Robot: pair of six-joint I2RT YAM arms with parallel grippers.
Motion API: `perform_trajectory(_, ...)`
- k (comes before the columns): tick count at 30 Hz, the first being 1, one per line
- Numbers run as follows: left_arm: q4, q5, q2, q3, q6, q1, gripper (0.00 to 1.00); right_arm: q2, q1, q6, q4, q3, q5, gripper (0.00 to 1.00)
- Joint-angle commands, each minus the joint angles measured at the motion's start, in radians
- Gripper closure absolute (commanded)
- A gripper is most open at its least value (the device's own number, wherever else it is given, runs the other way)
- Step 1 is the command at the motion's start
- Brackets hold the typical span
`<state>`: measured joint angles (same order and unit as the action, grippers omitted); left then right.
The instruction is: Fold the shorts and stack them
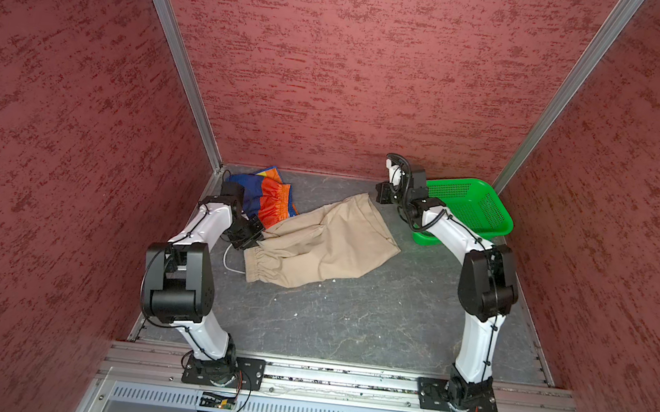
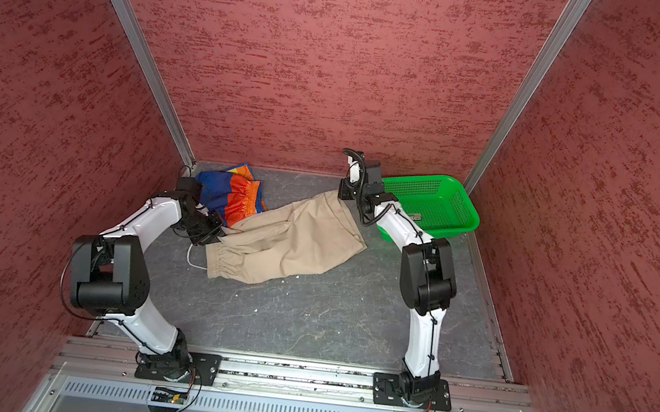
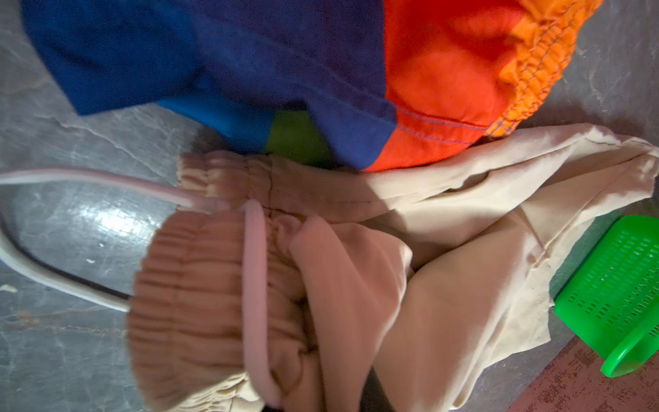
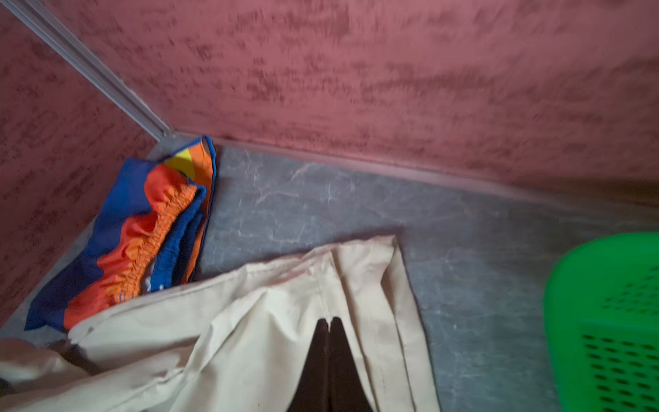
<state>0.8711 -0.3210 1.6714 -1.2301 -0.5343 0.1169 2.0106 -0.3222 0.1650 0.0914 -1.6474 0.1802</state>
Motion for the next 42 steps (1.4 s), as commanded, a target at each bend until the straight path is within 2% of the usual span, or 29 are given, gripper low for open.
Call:
perform_trajectory(1,-0.012,-0.011,0.016,-0.033,-0.007,-0.005,0.81,0.057,0.011,0.010,-0.039,0.012,-0.080,1.00)
perform_trajectory(2,-0.012,-0.010,0.026,-0.037,-0.007,-0.005,0.81,0.084,0.011,0.010,-0.019,-0.014,-0.044,1.00)
perform_trajectory(3,-0.012,-0.008,0.033,-0.038,-0.008,-0.005,0.81,0.116,0.011,0.007,0.006,-0.048,0.001,0.94)
perform_trajectory(9,-0.023,0.005,0.066,-0.029,-0.013,-0.003,0.78,0.290,-0.003,-0.017,0.134,-0.229,0.134,0.44)
perform_trajectory(11,-0.027,0.002,0.076,-0.025,-0.016,-0.004,0.78,0.343,-0.013,-0.042,0.189,-0.296,0.138,0.35)
perform_trajectory(14,-0.031,-0.001,0.091,-0.025,-0.021,-0.006,0.77,0.418,-0.031,-0.085,0.266,-0.385,0.122,0.31)
perform_trajectory(20,-0.035,0.001,0.103,-0.026,-0.023,-0.012,0.77,0.524,-0.048,-0.109,0.338,-0.504,0.088,0.31)
perform_trajectory(28,-0.041,0.003,0.111,-0.020,-0.021,-0.016,0.77,0.562,-0.061,-0.105,0.323,-0.539,0.105,0.32)
perform_trajectory(30,-0.042,0.002,0.114,-0.020,-0.021,-0.017,0.76,0.583,-0.065,-0.100,0.340,-0.568,0.120,0.36)
perform_trajectory(34,-0.044,0.000,0.116,-0.019,-0.022,-0.018,0.76,0.621,-0.069,-0.067,0.365,-0.612,0.181,0.55)
perform_trajectory(38,-0.047,-0.001,0.115,-0.014,-0.022,-0.018,0.76,0.627,-0.069,-0.032,0.358,-0.602,0.199,0.87)
perform_trajectory(40,-0.047,-0.004,0.116,-0.011,-0.021,-0.018,0.76,0.621,-0.069,-0.022,0.359,-0.595,0.192,0.98)
perform_trajectory(42,-0.047,-0.003,0.114,-0.008,-0.021,-0.018,0.76,0.600,-0.067,-0.013,0.344,-0.573,0.181,1.00)
